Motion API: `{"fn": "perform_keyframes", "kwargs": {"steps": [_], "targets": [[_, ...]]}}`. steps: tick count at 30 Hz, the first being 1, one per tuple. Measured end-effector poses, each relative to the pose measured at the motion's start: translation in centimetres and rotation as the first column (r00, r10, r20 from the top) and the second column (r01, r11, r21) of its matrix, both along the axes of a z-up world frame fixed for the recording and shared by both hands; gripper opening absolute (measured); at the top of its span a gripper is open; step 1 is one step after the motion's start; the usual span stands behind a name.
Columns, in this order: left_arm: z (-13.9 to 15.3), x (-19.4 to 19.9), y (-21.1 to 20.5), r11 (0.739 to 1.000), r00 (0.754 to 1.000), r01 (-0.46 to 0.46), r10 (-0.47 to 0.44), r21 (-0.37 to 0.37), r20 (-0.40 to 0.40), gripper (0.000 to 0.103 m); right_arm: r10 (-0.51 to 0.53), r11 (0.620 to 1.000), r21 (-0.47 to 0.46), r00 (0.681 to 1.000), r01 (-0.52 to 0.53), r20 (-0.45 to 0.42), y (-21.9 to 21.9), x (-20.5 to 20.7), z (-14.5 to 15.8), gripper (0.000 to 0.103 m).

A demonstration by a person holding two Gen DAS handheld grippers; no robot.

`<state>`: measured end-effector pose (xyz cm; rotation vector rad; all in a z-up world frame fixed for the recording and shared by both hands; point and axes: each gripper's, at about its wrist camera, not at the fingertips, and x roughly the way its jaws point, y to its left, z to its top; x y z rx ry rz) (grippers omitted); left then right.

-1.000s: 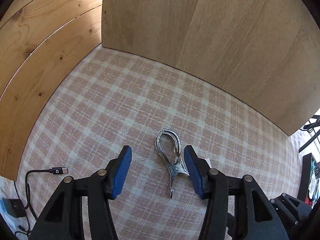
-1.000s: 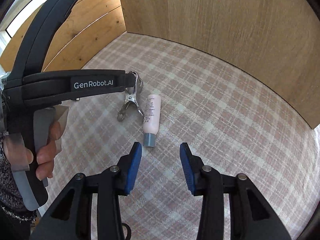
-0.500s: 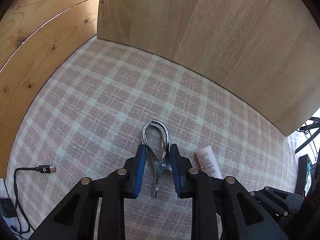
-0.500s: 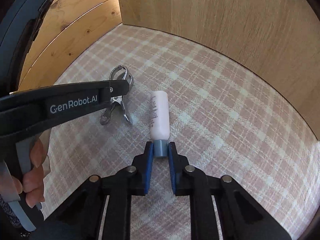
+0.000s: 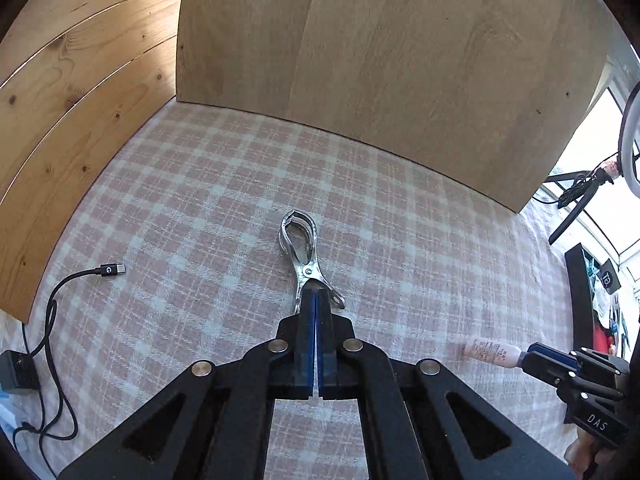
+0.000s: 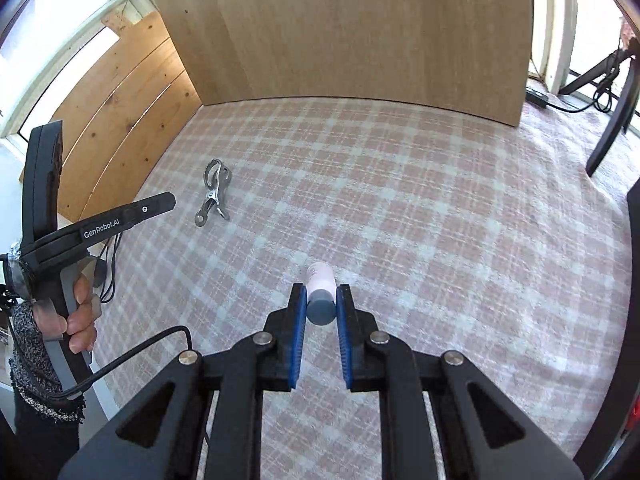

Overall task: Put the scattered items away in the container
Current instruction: 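Grasp the silver metal clip with the left tool while the right tool grasps the pink tube, then carry the silver clip and pink tube into the black tray and release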

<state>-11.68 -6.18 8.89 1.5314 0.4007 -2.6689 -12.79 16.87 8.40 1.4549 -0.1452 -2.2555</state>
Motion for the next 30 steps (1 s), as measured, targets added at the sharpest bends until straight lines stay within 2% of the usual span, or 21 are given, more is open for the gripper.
{"fn": "perform_keyframes", "kwargs": {"steps": [4, 7, 9, 10, 11, 12, 16, 18, 19, 20, 21, 23, 25, 30], "targets": [[1.0, 1.0, -0.2, 0.999, 1.0, -0.021, 0.021, 0.026, -0.013, 0.0, -0.071, 0.997, -0.031, 0.997, 0.07, -0.021, 4.1, 2.8, 1.3, 0.015], [1.0, -1.6, -2.9, 0.996, 0.998, -0.061, 0.062, 0.063, -0.009, 0.0, -0.104, 0.994, -0.036, 0.994, 0.103, -0.028, 5.7, 4.2, 1.7, 0.015], [0.9, -2.3, -3.3, 0.995, 0.996, -0.084, 0.084, 0.051, 0.004, 0.019, -0.121, 0.992, -0.049, 0.993, 0.12, -0.016, 6.4, 4.8, 1.7, 0.015], [0.8, -2.9, -3.3, 0.995, 0.996, -0.094, 0.094, 0.028, 0.006, 0.041, -0.127, 0.991, -0.055, 0.992, 0.126, -0.011, 6.5, 5.1, 1.7, 0.015], [0.3, -3.8, -3.6, 0.996, 0.996, -0.093, 0.093, 0.006, 0.004, 0.053, -0.128, 0.99, -0.053, 0.992, 0.128, -0.012, 6.5, 5.4, 1.7, 0.015], [-0.1, -4.7, -3.5, 0.996, 0.996, -0.087, 0.087, -0.011, 0.01, 0.054, -0.128, 0.991, -0.044, 0.992, 0.127, -0.017, 6.3, 5.8, 1.8, 0.015], [-3.2, -8.8, -2.0, 0.995, 0.992, -0.063, 0.071, -0.078, 0.104, 0.053, -0.142, 0.99, -0.015, 0.989, 0.141, -0.037, 5.6, 6.9, 2.3, 0.015], [-4.8, -10.0, -1.7, 0.994, 0.985, -0.055, 0.069, -0.095, 0.157, 0.047, -0.162, 0.987, -0.01, 0.986, 0.162, -0.047, 5.6, 7.4, 2.6, 0.015], [-5.5, -10.3, -1.6, 0.994, 0.983, -0.05, 0.067, -0.102, 0.172, 0.028, -0.173, 0.985, -0.004, 0.983, 0.173, -0.054, 5.7, 7.6, 2.8, 0.015], [-5.7, -10.4, -1.4, 0.991, 0.985, -0.044, 0.064, -0.126, 0.16, 0.021, -0.186, 0.983, -0.001, 0.981, 0.186, -0.06, 5.8, 7.8, 2.9, 0.015], [-5.8, -10.4, -1.2, 0.988, 0.987, -0.032, 0.054, -0.151, 0.148, 0.021, -0.199, 0.98, 0.0, 0.978, 0.199, -0.064, 6.0, 8.0, 3.1, 0.015], [-6.0, -10.2, -1.6, 0.991, 0.99, -0.017, 0.035, -0.132, 0.139, 0.021, -0.228, 0.974, -0.009, 0.971, 0.227, -0.067, 6.4, 8.2, 3.3, 0.015], [-5.6, -9.5, -2.7, 0.997, 0.992, -0.025, 0.034, -0.073, 0.123, 0.021, -0.253, 0.967, -0.019, 0.965, 0.253, -0.073, 6.7, 8.5, 3.6, 0.015], [-2.6, -6.1, -3.8, 1.0, 0.999, 0.011, -0.011, -0.004, 0.036, 0.021, -0.305, 0.952, -0.047, 0.948, 0.302, -0.095, 7.5, 10.0, 4.5, 0.015]]}}
